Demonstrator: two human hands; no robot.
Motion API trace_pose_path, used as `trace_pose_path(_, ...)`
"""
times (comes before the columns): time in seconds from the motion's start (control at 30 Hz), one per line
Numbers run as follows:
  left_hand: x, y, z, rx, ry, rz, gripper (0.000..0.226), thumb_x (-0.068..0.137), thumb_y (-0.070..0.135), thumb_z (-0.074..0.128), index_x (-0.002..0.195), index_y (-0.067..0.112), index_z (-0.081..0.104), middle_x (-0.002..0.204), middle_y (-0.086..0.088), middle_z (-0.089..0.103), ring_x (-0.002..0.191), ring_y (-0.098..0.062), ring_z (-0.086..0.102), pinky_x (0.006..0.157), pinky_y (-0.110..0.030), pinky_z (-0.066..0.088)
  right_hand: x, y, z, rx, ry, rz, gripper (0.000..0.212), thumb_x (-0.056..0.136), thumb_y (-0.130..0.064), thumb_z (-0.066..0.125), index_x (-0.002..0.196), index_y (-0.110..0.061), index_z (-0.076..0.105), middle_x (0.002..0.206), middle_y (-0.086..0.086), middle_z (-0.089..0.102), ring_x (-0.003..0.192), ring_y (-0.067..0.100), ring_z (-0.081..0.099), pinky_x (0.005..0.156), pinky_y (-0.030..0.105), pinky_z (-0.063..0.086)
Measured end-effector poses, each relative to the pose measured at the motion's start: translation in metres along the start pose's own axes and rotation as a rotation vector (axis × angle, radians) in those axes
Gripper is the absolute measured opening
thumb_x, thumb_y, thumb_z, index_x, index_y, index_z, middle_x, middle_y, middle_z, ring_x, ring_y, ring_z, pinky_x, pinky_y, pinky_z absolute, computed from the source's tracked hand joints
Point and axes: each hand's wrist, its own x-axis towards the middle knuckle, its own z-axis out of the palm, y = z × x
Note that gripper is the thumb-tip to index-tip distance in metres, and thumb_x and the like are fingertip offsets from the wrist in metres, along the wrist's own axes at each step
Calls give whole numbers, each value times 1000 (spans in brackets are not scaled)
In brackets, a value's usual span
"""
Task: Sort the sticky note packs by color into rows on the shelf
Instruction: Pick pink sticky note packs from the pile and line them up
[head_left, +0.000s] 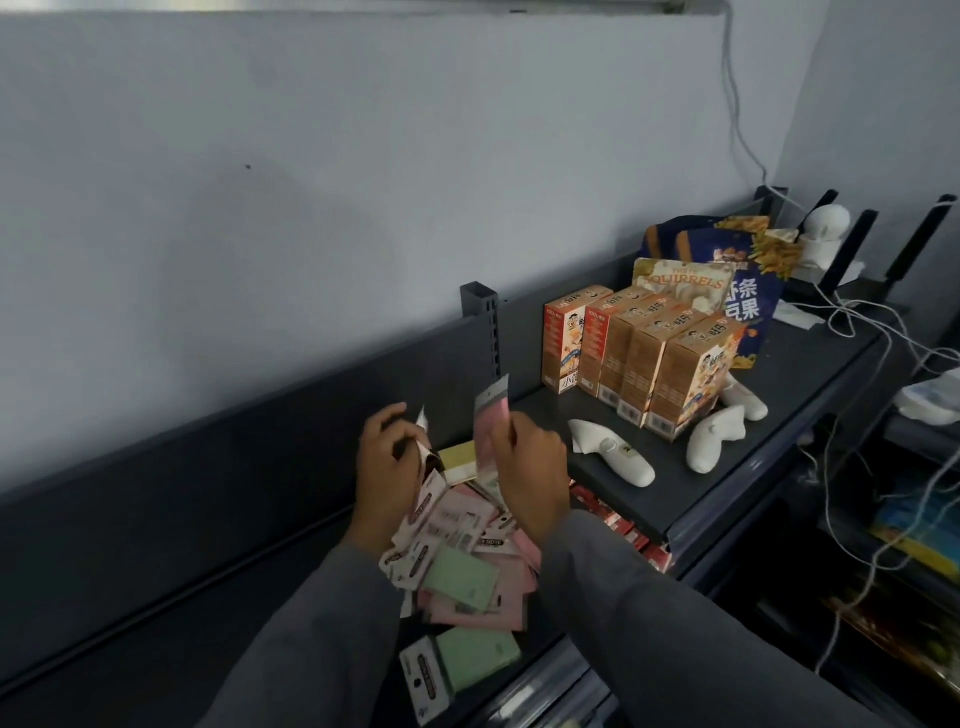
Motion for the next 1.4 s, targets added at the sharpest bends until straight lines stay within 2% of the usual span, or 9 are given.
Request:
trace_pose_path(0.1,-4,14,-5,-540,-67,-313,16,97,7,56,86,16,62,105,-14,67,87,-29,61,67,-36,49,-10,-7,13,21,-9,-171,50,105,-48,31,80,-17,60,69,-1,62,58,18,59,54,33,46)
trace_pose_path(0.17,-10,27,-2,-761,-30,-448,15,97,9,58,99,21,66,99,-16,71,78,-32,66,61,-36,54,-23,-15,25,-71,-93,-329,44,106,-46,27,101,-20,62,93,-1,66,81,17,61,70,28,48)
trace_pose_path(0.23,-13,31,3,-965,-60,-576,25,99,32,57,115,18,70,109,-15,74,89,-31,74,74,-42,61,-37,-15,39,-208,-109,-472,42,105,-47,29,119,-20,58,127,3,61,106,23,53,86,29,43)
trace_pose_path(0.33,-16,25,3,-1131,-211,-669,79,86,75,47,128,12,69,127,-20,69,116,-36,67,103,-52,50,-47,-8,54,-265,-50,-490,40,102,-44,44,130,-19,56,147,8,50,114,28,46,93,37,43)
trace_pose_path(0.5,-24,6,-6,-981,-31,-574,36,95,12,67,128,1,62,124,-27,68,99,-34,74,73,-42,63,-41,-1,45,-47,-142,-504,28,102,-32,50,128,-23,56,127,0,63,104,14,46,85,28,44)
trace_pose_path(0.6,-27,-9,-19,-867,40,-596,34,92,11,71,125,9,66,122,-19,71,108,-36,71,87,-56,60,-28,9,44,-174,-193,-194,33,101,-35,48,126,-16,58,120,5,65,110,18,48,92,32,42)
trace_pose_path(0.77,-40,-29,-43,-758,214,-702,44,87,9,76,128,15,62,119,-13,71,107,-33,69,91,-57,58,-26,29,50,-590,-621,10,49,93,-50,57,123,-12,59,132,13,57,132,37,39,106,49,35)
trace_pose_path(1.17,-82,-46,-84,-592,394,-625,36,97,9,58,131,17,50,123,-8,65,104,-25,66,83,-44,59,-30,22,49,-302,-460,110,48,81,-32,79,121,-13,60,121,11,49,118,33,48,99,47,46)
trace_pose_path(1.4,-129,-53,-115,-482,458,-441,83,94,-3,61,154,39,21,131,-11,61,116,-27,64,99,-50,55,-45,-11,53,127,-150,92,11,89,-13,67,93,-15,57,100,5,59,82,18,58,62,22,41)
